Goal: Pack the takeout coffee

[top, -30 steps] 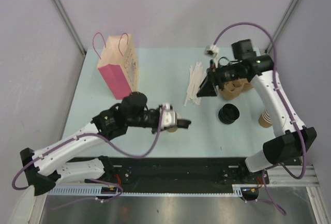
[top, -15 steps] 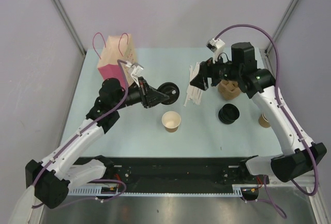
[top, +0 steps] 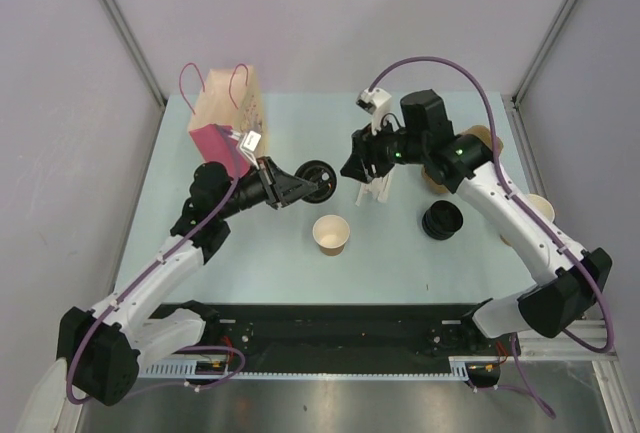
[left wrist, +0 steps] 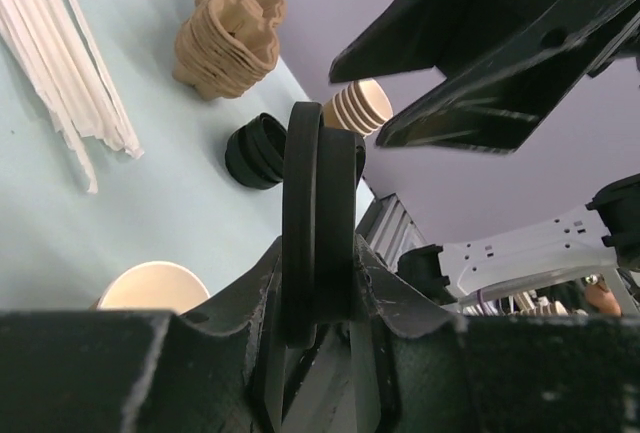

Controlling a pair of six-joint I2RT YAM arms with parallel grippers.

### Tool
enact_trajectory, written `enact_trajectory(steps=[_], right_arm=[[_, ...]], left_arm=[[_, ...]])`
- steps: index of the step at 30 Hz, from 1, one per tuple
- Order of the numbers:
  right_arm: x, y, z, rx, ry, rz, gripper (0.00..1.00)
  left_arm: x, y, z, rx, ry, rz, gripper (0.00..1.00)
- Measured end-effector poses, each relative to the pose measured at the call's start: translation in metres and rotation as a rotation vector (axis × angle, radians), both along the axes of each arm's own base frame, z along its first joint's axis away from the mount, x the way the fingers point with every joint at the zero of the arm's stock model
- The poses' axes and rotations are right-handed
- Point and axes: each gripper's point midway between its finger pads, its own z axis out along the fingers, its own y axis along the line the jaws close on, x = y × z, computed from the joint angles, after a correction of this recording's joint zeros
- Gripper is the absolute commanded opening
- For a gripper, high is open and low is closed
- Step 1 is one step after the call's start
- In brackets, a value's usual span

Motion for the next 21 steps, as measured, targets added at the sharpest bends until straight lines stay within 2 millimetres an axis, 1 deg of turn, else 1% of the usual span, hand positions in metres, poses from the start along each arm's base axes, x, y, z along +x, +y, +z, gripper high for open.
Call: enact_trajectory(steps=[4,7,9,17,19,21], right_arm=[[-0.004,0.012,-0.007,-0.03,-0.007,0.017,0.51],[-0.002,0.016,-0.007,-0.039,-0.017,0.015,0.5],[0.0,0.017,-0.005,-0.042,-0.025,0.011,0.47],[0.002,0.024,0.01,-0.03,-0.06,0.017,0.47],[0.001,0.027,0.012,-0.029,-0.067,0.026,0.47],[-0.004,0.032,0.01,-0.034,-0.069,0.046,0.45]], left_arm=[[0.001,0.0,0.006,-0.025,-0.003,0.007,0.0],[0.002,0.0,0.005,-0.032,0.0,0.014,0.0],[0.003,0.0,0.004,-0.034,0.007,0.016,0.0],[0.006,0.0,0.0,-0.029,0.019,0.023,0.0],[0.007,-0.001,-0.003,-0.026,0.027,0.024,0.0],[0.008,-0.001,-0.006,-0.022,0.035,0.024,0.0]])
